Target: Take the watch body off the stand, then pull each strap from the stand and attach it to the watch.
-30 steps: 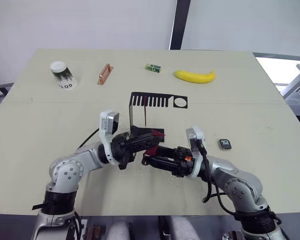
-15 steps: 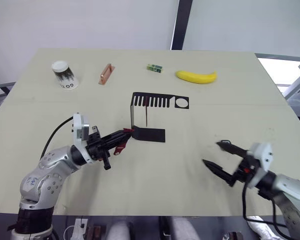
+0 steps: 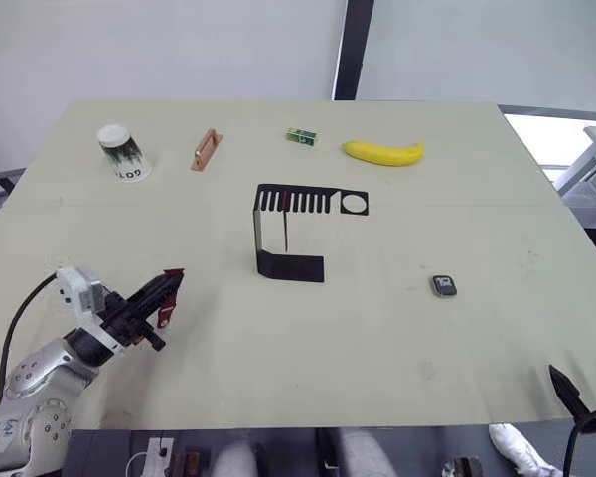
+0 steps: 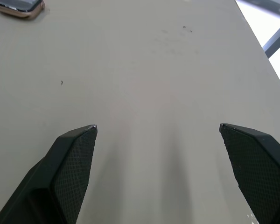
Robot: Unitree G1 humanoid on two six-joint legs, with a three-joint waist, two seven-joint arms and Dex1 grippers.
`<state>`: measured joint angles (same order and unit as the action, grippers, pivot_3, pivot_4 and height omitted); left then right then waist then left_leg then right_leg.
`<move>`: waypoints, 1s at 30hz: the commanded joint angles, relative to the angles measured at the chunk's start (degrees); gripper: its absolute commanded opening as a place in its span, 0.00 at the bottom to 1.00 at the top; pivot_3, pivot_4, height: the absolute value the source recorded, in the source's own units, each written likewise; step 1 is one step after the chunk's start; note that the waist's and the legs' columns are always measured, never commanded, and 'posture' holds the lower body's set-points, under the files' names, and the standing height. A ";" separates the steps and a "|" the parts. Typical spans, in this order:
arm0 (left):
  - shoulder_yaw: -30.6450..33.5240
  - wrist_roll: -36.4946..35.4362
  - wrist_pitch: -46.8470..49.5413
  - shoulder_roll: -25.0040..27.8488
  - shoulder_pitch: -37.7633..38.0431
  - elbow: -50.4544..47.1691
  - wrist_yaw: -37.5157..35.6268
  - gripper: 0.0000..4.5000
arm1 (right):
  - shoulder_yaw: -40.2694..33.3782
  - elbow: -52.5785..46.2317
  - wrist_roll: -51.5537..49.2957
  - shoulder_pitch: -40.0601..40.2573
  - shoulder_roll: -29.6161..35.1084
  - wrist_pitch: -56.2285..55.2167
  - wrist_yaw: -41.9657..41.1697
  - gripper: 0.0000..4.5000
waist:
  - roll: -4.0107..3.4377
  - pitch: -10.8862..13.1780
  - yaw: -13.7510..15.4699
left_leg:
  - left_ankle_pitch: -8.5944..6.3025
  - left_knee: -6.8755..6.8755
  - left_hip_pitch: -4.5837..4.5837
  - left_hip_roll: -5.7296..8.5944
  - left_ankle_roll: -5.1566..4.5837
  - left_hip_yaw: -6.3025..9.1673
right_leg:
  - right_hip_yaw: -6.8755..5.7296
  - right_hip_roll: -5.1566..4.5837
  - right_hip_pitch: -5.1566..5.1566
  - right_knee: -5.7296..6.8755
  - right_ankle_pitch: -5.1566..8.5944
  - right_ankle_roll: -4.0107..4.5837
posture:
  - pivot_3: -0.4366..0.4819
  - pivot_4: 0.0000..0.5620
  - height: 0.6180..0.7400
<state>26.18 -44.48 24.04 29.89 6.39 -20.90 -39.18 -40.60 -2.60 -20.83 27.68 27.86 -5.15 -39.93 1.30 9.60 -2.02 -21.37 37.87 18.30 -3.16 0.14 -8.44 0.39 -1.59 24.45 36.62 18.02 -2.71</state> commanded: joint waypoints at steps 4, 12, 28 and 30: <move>-1.57 -2.54 1.46 0.80 -2.78 -5.00 0.90 0.00 | 6.98 -9.81 -0.10 -6.49 -2.03 7.67 8.01 0.99 | -0.10 -0.04 0.03 | 0.03 -0.01 -0.01 -0.01 0.06 0.01 | -0.01 0.04 0.04 0.12 0.02 0.03 | 0.48 0.27 0.98; -11.28 -2.48 4.25 2.10 -10.38 -11.26 -0.42 0.00 | 19.30 -17.50 5.21 -15.10 -4.49 23.18 18.93 0.99 | -0.14 -0.04 0.38 | 0.05 0.15 0.02 0.02 0.09 0.05 | -0.04 0.02 0.09 0.23 0.00 0.00 | 0.48 0.27 0.98; -18.16 -3.26 6.85 2.59 -11.22 -14.07 -1.13 0.00 | 28.04 -14.82 9.29 -26.33 -8.63 30.73 25.34 0.99 | -0.16 -0.04 0.14 | 0.15 0.18 0.04 -0.02 0.14 0.02 | -0.03 0.13 0.19 0.31 0.03 0.04 | 0.48 0.27 0.98; -18.12 -3.35 6.93 2.64 -11.43 -14.00 -1.12 0.00 | 28.09 -14.95 9.51 -26.56 -8.78 31.40 26.02 0.99 | -0.15 -0.04 0.14 | 0.15 0.20 0.04 -0.02 0.14 0.01 | -0.02 0.12 0.18 0.30 0.03 0.04 | 0.48 0.27 0.98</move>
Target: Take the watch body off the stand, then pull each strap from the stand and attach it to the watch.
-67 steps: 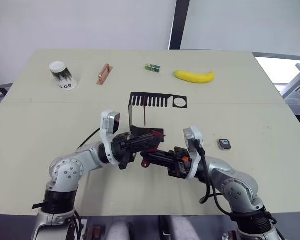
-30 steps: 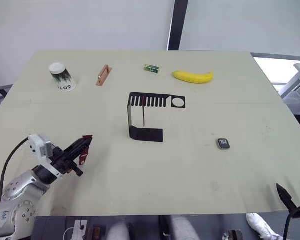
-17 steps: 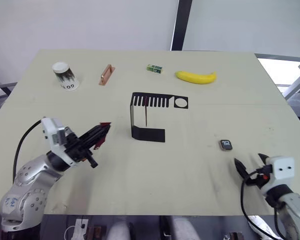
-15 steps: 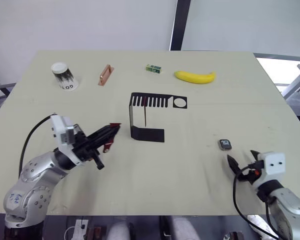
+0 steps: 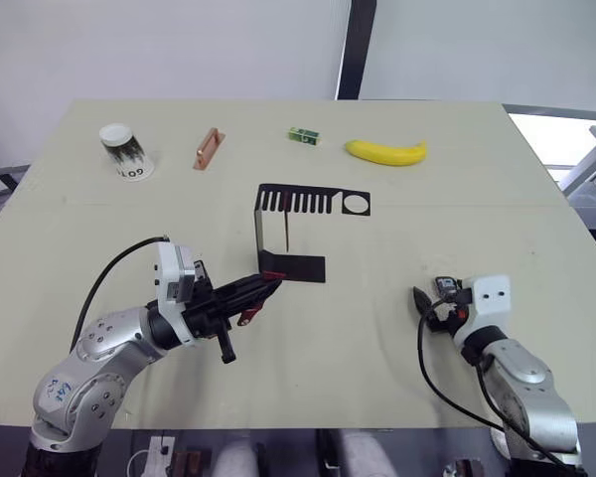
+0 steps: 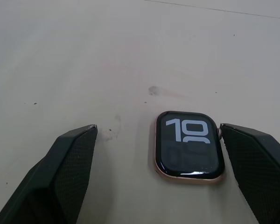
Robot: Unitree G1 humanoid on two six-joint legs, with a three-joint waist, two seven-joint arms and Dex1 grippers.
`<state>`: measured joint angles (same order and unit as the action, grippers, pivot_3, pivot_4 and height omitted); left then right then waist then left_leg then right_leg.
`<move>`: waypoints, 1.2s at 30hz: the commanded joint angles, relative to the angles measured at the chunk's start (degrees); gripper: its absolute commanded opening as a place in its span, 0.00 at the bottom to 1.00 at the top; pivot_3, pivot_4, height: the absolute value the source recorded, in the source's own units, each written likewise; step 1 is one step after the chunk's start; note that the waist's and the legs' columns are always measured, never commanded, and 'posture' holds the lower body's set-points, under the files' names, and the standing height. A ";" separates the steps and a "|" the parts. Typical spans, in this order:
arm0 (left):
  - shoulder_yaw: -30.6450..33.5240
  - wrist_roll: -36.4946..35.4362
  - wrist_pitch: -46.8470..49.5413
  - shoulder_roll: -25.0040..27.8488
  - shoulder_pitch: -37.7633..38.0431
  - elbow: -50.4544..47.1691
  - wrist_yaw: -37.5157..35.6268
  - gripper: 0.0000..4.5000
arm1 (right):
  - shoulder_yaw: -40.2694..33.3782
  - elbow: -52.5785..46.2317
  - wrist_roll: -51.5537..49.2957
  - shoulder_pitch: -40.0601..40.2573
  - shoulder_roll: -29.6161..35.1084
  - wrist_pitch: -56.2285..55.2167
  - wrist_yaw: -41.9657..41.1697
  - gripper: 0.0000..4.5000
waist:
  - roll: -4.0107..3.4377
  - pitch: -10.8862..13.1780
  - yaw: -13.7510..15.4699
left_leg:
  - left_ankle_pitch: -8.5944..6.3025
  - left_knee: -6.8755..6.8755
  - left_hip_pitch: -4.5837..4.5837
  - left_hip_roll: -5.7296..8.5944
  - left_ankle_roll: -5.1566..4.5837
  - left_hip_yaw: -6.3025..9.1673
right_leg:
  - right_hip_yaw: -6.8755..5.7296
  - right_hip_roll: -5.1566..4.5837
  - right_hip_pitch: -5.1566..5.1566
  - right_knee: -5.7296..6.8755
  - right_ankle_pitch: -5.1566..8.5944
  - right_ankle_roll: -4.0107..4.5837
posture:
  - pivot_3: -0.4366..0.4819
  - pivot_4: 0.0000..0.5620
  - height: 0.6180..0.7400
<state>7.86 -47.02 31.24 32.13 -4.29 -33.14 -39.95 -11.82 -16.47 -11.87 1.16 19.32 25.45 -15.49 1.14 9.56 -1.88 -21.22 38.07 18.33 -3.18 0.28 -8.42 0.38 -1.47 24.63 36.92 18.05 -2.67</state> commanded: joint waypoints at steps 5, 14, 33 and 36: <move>0.14 -0.98 -0.16 0.54 -0.43 -2.18 -0.42 0.00 | -0.69 -1.86 0.71 -0.27 -0.76 2.16 3.14 0.99 | 0.01 -0.01 0.04 | 0.00 0.01 -0.01 0.00 0.00 0.00 | 0.00 0.00 -0.01 0.01 0.00 0.00 | 0.48 0.27 0.98; -0.32 -1.30 0.38 0.78 -0.52 -2.14 -0.92 0.00 | -2.98 -2.29 -3.20 0.09 1.92 4.32 -0.77 0.99 | 0.01 -0.01 0.06 | 0.00 0.01 0.00 0.00 0.00 0.00 | 0.00 0.00 -0.01 0.00 0.00 0.00 | 0.48 0.27 0.98; -1.33 -1.70 2.04 0.93 -2.03 -1.31 -2.71 0.00 | -2.21 6.96 -6.19 -0.05 7.30 1.48 -9.38 0.99 | 0.07 -0.04 0.10 | 0.00 0.02 -0.02 0.01 -0.02 0.00 | 0.00 0.01 -0.05 0.00 -0.01 -0.02 | 0.48 0.27 0.98; -1.30 -1.64 2.12 0.97 -2.15 -1.20 -2.86 0.00 | -1.73 8.59 -6.55 -0.19 7.70 0.75 -11.18 0.99 | 0.09 -0.05 0.05 | 0.00 0.01 -0.03 0.00 -0.01 0.00 | 0.00 0.01 -0.06 0.00 -0.01 -0.02 | 0.48 0.27 0.98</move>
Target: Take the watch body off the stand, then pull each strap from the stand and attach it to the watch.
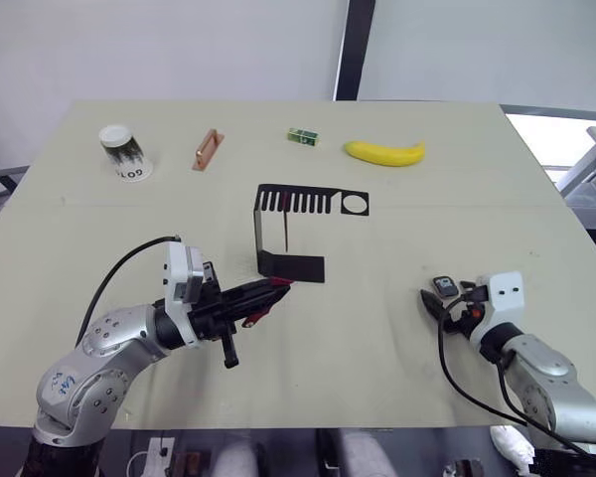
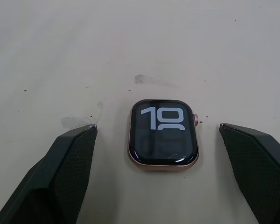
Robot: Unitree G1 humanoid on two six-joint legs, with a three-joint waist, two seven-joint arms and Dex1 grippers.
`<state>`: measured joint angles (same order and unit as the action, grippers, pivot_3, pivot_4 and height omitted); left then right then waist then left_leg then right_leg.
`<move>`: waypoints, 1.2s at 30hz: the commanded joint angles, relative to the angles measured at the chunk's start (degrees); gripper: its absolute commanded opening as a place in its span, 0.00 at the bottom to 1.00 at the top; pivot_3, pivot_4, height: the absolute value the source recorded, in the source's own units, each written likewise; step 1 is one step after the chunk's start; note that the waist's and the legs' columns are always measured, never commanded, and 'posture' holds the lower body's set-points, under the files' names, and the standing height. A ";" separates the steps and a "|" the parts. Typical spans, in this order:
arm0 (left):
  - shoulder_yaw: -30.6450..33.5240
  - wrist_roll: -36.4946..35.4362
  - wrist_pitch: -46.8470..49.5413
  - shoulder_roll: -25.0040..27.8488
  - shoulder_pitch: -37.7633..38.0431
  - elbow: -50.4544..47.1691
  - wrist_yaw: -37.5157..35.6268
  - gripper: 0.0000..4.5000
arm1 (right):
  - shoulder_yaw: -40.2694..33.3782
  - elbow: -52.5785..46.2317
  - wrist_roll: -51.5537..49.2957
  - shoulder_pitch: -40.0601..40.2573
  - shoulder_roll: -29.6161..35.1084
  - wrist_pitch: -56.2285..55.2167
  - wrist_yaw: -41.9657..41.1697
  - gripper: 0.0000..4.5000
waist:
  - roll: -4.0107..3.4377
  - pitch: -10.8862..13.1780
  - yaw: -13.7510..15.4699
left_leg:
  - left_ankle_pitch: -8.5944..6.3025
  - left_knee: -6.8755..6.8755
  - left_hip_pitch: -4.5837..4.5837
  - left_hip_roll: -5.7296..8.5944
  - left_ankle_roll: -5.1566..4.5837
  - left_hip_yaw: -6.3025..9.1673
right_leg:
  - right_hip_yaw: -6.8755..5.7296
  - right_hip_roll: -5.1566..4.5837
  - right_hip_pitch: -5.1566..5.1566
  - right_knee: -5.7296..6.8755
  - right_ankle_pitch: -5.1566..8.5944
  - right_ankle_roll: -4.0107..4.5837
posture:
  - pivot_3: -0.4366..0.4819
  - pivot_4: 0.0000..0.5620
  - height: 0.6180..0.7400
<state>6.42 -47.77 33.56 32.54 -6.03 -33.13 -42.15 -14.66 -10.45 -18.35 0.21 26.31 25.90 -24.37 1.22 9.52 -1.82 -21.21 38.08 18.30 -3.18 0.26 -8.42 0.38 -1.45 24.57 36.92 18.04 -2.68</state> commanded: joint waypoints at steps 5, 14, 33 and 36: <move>0.08 -0.70 -0.13 0.52 -0.62 -1.05 -0.70 0.00 | 1.42 4.53 -0.25 0.25 0.78 -0.29 -3.23 0.99 | 0.18 -0.11 -0.03 | 0.00 0.00 -0.02 0.00 0.00 0.00 | 0.00 0.00 -0.02 0.00 0.00 0.00 | 0.48 0.27 0.98; 0.27 -0.46 -0.22 0.64 -0.91 -0.81 -0.65 0.00 | 2.18 6.51 -0.01 0.66 0.62 -1.40 -4.40 0.99 | 0.44 -0.27 -0.08 | 0.00 0.00 -0.06 -0.01 0.00 0.00 | 0.00 -0.01 -0.07 0.00 0.00 0.00 | 0.48 0.27 0.98; 0.38 -0.27 -0.11 1.40 -2.64 0.47 -0.90 0.00 | 2.61 13.39 -0.26 -0.83 0.74 -5.00 -8.42 0.33 | 0.83 -0.51 -0.12 | 0.00 0.00 -0.12 -0.03 0.00 0.01 | -0.01 -0.02 -0.16 -0.01 0.00 0.01 | 0.48 0.27 0.98; 0.03 0.06 -0.36 1.30 -3.01 0.77 -0.95 0.00 | 2.31 12.52 -0.78 -1.13 0.88 -5.45 -9.00 0.33 | 0.84 -0.52 -0.17 | 0.00 0.00 -0.13 -0.03 0.00 0.01 | 0.00 -0.02 -0.16 -0.01 0.00 0.01 | 0.48 0.27 0.98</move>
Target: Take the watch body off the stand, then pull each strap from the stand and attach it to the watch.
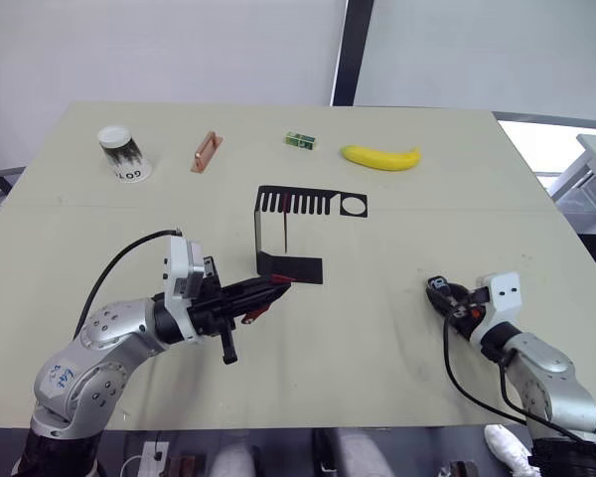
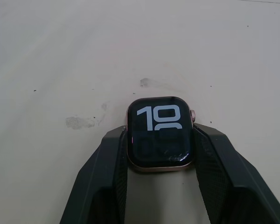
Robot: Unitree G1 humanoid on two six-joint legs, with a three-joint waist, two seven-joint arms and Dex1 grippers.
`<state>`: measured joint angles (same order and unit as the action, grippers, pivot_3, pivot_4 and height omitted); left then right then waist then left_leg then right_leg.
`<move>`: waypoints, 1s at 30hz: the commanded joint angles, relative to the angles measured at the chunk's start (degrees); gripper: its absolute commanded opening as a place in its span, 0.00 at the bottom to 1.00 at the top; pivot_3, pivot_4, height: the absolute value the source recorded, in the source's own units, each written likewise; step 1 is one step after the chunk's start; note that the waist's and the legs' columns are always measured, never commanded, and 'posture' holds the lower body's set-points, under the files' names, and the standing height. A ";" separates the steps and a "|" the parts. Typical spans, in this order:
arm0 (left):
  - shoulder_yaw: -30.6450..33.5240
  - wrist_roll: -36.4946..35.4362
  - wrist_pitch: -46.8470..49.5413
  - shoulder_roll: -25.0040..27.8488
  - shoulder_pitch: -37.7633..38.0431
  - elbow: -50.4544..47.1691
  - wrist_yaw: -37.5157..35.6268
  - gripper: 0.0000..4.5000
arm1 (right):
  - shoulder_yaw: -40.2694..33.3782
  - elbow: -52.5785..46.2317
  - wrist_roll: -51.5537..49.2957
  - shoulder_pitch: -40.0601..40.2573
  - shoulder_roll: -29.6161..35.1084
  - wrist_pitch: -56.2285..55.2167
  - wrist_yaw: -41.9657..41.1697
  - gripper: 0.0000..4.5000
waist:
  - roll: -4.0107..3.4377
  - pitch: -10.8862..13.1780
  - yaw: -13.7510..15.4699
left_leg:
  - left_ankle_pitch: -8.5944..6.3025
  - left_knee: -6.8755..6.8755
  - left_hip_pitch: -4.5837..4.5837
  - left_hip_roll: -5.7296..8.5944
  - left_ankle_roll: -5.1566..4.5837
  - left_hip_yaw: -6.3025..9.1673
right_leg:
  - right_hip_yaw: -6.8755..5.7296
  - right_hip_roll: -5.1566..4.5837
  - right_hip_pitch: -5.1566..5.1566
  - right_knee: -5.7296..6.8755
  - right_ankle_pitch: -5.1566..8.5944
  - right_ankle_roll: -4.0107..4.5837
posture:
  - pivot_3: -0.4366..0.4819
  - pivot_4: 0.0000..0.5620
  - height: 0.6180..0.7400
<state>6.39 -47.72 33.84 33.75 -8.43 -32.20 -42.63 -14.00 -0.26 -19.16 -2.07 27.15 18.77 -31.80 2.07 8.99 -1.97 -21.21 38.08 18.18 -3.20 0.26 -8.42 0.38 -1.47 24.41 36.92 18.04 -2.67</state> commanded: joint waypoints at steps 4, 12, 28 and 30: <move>-0.08 1.82 -2.13 0.57 -0.96 0.11 -1.18 0.00 | 0.30 -2.68 -3.93 0.72 1.94 5.36 -3.91 0.33 | -0.09 0.06 0.07 | 0.00 0.00 0.00 0.00 0.00 0.00 | -0.01 0.00 0.02 0.01 0.00 0.00 | 0.48 0.27 0.98; -0.25 13.21 -12.75 7.91 -2.64 2.38 -9.42 0.00 | -2.73 -20.27 -28.70 -0.49 10.96 33.24 -10.06 0.33 | -0.74 0.46 0.19 | 0.00 -0.02 0.12 0.00 -0.01 0.00 | 0.00 -0.01 0.15 0.00 0.00 0.01 | 0.48 0.27 0.98; -1.36 17.86 -20.30 14.78 -4.78 1.59 -19.58 0.00 | 5.15 -17.18 -67.69 -12.48 7.96 58.44 4.64 0.33 | -0.74 0.50 0.24 | -0.03 0.01 0.41 0.00 -0.11 0.03 | -0.04 -0.04 0.39 -0.09 -0.01 -0.03 | 0.48 0.27 0.98; -1.68 16.64 -19.08 15.78 -4.81 1.16 -20.90 0.00 | 6.84 -14.77 -69.65 -14.08 7.56 59.28 5.25 0.33 | -0.73 0.50 0.09 | -0.03 0.00 0.41 0.00 -0.11 0.03 | -0.04 -0.04 0.41 -0.09 -0.02 -0.03 | 0.48 0.27 0.98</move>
<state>4.78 -30.12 14.63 48.69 -12.86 -29.03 -62.45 -7.52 -15.29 -85.45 -15.34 34.99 77.42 -27.19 1.34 9.50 -1.88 -21.24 38.09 18.59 -3.21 0.15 -8.40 0.34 -1.50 24.82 36.82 18.03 -2.70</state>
